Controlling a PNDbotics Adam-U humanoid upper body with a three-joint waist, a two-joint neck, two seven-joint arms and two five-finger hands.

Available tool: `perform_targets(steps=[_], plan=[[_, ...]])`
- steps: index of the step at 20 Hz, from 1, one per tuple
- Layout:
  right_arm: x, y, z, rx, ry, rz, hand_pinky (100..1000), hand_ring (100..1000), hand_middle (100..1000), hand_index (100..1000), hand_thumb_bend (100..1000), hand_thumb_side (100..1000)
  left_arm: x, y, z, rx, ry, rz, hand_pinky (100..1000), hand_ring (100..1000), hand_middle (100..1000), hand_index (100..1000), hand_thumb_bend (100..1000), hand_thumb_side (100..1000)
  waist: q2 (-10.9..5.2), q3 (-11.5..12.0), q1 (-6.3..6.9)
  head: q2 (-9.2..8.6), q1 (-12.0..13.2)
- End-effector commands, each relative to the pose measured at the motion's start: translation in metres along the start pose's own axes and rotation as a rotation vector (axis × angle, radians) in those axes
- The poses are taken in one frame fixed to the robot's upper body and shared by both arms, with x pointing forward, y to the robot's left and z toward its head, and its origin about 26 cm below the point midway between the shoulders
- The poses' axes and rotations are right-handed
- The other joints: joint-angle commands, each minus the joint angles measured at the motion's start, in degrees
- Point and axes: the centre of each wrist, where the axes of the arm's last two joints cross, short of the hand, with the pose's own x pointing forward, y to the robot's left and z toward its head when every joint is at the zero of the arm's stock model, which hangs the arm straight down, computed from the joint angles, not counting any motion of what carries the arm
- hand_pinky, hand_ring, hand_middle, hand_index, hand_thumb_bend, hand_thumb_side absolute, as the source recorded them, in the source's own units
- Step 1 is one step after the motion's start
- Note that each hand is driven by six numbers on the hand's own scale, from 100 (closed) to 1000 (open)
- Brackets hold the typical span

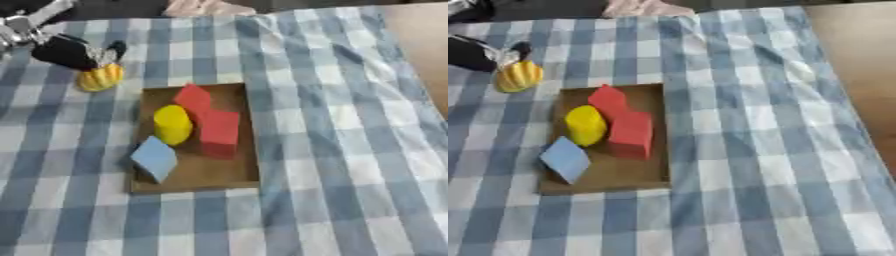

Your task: Pick up objects on the table and place them in the box.

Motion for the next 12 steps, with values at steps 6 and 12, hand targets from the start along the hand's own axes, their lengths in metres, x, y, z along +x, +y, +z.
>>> perform_targets(steps=[6,12], plan=[[0.008,-0.01,-0.006,-0.006,-0.043,0.029,909,1000,683,761,100,523,-0.037,-0.002,-0.016,-0.027,0.025,0.022,954,923,843,942,413,532,-0.19,-1.6,0.31,-1.59,1.3],[0.009,-0.012,-0.006,-0.019,-0.051,0.036,909,1000,683,760,100,523,-0.05,-0.009,-0.03,-0.081,0.062,0.041,956,919,836,932,410,547,0.63,-3.5,0.89,-2.09,2.0]])
